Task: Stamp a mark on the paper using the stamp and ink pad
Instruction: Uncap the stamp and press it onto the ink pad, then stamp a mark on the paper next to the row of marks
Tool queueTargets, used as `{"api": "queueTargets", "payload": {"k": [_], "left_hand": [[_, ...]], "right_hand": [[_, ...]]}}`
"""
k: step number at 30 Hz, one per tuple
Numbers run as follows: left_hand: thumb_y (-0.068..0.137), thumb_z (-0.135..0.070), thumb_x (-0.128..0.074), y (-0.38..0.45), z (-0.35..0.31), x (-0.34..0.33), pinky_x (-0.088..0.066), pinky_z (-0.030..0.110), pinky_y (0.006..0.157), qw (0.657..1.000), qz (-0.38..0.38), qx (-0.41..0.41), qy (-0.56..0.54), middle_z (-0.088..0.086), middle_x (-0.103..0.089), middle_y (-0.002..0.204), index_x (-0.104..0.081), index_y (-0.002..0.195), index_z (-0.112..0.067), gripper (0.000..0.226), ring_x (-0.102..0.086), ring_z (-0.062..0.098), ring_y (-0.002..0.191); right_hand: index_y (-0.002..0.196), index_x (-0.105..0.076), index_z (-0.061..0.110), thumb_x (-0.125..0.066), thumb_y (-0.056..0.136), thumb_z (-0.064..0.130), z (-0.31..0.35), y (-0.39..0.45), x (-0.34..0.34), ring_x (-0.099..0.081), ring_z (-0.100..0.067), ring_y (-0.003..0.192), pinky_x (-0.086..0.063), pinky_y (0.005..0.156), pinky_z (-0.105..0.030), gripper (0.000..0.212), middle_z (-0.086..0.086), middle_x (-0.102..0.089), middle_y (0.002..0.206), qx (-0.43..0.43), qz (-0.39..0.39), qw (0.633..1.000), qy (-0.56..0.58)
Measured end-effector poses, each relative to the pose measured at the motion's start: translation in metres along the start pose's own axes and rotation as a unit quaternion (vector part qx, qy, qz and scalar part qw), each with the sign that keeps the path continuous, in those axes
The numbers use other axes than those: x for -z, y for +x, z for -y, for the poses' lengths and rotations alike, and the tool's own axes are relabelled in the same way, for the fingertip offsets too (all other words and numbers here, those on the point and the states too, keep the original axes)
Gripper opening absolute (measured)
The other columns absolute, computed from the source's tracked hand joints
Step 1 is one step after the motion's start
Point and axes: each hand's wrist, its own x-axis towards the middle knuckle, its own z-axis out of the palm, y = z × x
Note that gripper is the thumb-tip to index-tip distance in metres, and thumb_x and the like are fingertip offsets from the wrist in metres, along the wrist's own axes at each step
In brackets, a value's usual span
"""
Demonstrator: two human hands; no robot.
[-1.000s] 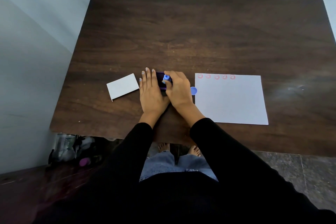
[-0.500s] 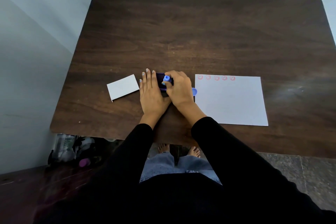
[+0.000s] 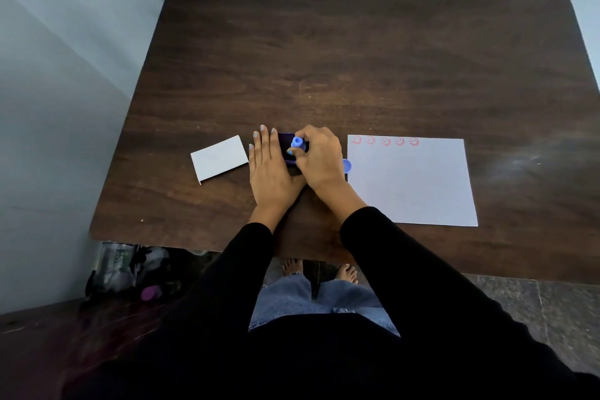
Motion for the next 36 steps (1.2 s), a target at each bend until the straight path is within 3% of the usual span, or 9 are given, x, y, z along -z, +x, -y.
{"api": "queueTargets", "payload": {"k": [4,7,11,13,19,26,30,32,36], "left_hand": [[0.081,-0.042,-0.057,0.0,-0.001,0.002,-0.002,0.036,0.12,1.0,0.001,0.0,-0.003,0.016,-0.011,0.158,-0.017,0.147,-0.003,0.086,-0.005,0.025,0.147],[0.073,-0.052,-0.066,0.001,-0.001,0.004,0.0,0.036,0.119,1.0,0.015,0.003,-0.022,0.016,-0.011,0.158,-0.017,0.147,-0.003,0.101,-0.004,0.025,0.147],[0.066,-0.067,-0.066,0.002,0.002,0.008,-0.003,0.04,0.119,0.999,0.011,0.012,-0.031,0.015,-0.013,0.158,-0.02,0.146,-0.006,0.11,-0.004,0.026,0.147],[0.066,-0.069,-0.065,0.0,0.003,0.009,-0.003,0.04,0.12,0.999,0.003,0.015,-0.034,0.014,-0.012,0.158,-0.018,0.147,-0.007,0.112,-0.004,0.026,0.147],[0.069,-0.079,-0.048,0.0,-0.01,0.005,0.002,0.039,0.119,1.0,0.028,0.012,-0.006,0.014,-0.007,0.159,-0.012,0.149,-0.014,0.11,0.001,0.025,0.148],[0.078,-0.068,-0.051,0.004,-0.007,0.009,0.002,0.043,0.119,0.999,0.031,-0.003,0.009,0.015,-0.008,0.159,-0.017,0.149,-0.013,0.095,0.0,0.026,0.148],[0.073,-0.07,-0.056,0.002,-0.013,0.014,0.008,0.042,0.117,1.0,0.011,-0.002,-0.014,0.016,-0.005,0.159,-0.013,0.15,-0.015,0.104,0.004,0.027,0.147],[0.071,-0.075,-0.053,0.001,-0.029,0.011,0.012,0.04,0.115,0.999,0.012,-0.034,0.001,0.016,-0.003,0.159,-0.01,0.15,-0.016,0.108,0.005,0.028,0.147],[0.082,-0.071,-0.04,-0.002,-0.056,-0.003,0.011,0.043,0.116,0.988,0.057,-0.121,0.08,0.015,0.002,0.159,-0.006,0.15,-0.018,0.093,0.009,0.029,0.147]], "right_hand": [[0.091,-0.065,0.007,-0.068,0.078,0.007,0.003,0.001,0.002,-0.058,-0.024,0.087,-0.043,0.069,-0.029,0.013,-0.013,-0.067,0.092,-0.01,0.009,1.0,-0.007],[0.092,-0.067,0.012,-0.074,0.074,0.013,0.004,0.008,0.013,-0.062,-0.023,0.088,-0.049,0.074,-0.032,0.018,-0.009,-0.07,0.094,-0.036,0.024,0.999,0.029],[0.092,-0.068,0.015,-0.076,0.072,0.014,-0.005,0.007,0.038,-0.062,0.006,0.072,-0.05,0.075,-0.014,0.022,0.007,-0.069,0.081,-0.114,-0.114,0.961,0.224],[0.093,-0.068,0.013,-0.075,0.073,0.013,-0.016,0.008,0.049,-0.061,0.013,0.069,-0.048,0.072,-0.007,0.021,0.005,-0.069,0.081,-0.144,-0.171,0.938,0.266],[0.101,-0.066,0.007,-0.075,0.076,0.014,-0.041,0.008,0.065,-0.064,-0.01,0.081,-0.048,0.068,-0.003,0.027,-0.005,-0.071,0.092,-0.172,-0.236,0.917,0.273],[0.1,-0.067,0.008,-0.075,0.077,0.017,-0.056,0.004,0.072,-0.064,-0.011,0.081,-0.047,0.067,-0.003,0.027,-0.004,-0.07,0.092,-0.167,-0.253,0.921,0.244],[0.102,-0.067,0.009,-0.075,0.077,0.019,-0.065,0.004,0.082,-0.066,-0.012,0.083,-0.048,0.068,-0.003,0.028,-0.003,-0.071,0.093,-0.183,-0.272,0.912,0.246],[0.104,-0.066,0.01,-0.074,0.078,0.02,-0.069,0.004,0.087,-0.065,-0.01,0.084,-0.048,0.067,-0.003,0.029,-0.004,-0.072,0.097,-0.195,-0.292,0.904,0.243],[0.106,-0.066,0.011,-0.073,0.079,0.022,-0.076,0.003,0.098,-0.064,-0.007,0.08,-0.047,0.065,0.0,0.03,-0.002,-0.071,0.096,-0.214,-0.327,0.885,0.252]]}}
